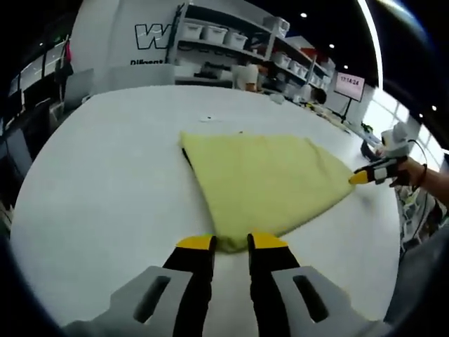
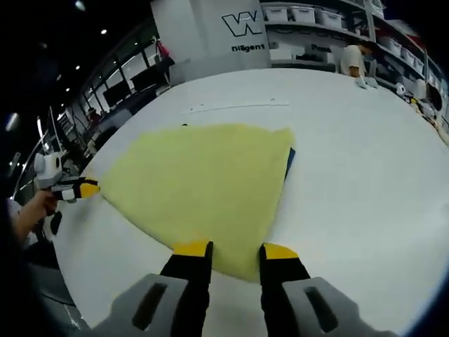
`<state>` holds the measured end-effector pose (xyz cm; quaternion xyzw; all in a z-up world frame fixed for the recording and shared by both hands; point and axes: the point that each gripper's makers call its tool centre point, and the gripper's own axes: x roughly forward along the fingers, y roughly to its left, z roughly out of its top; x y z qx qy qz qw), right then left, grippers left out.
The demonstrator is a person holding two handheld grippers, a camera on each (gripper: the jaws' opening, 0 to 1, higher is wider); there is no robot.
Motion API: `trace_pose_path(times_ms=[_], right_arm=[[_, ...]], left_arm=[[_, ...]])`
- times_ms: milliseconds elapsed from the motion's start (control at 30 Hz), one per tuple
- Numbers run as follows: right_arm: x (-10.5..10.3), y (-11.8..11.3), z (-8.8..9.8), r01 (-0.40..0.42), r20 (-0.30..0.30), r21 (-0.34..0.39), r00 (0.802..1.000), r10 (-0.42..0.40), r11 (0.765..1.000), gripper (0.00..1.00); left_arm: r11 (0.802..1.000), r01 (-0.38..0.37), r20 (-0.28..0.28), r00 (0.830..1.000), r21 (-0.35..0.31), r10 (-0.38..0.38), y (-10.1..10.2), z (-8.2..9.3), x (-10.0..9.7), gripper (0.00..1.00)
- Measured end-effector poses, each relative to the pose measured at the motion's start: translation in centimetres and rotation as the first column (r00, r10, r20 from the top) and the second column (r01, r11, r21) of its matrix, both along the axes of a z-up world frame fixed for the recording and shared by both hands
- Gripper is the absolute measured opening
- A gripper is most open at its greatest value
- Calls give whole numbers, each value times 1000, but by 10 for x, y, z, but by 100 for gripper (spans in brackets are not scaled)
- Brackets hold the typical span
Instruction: Fold the garment on the visible template until the final outline fits inside the template.
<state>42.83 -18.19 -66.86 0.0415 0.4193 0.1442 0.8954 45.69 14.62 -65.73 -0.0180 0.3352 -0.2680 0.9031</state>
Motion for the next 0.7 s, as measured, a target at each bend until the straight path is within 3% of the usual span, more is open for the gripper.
trace_pose_path(times_ms=[233,500,700], right_arm=[[-3,-6,1,22,1,5,1000,-22,1000,13],[-5,-6,-1,29,-9,10,1000,-29,1000,12],[-4,-5,-3,22,-13,0,1000,-22,1000,10]], left_arm=[[1000,9,-5,1000,-6,-9,6,0,-1,6],[998,65,-14,998,2,-65,8,-4,-7,1],[996,83,-5,997,18,-83,7,-8,-1,0]])
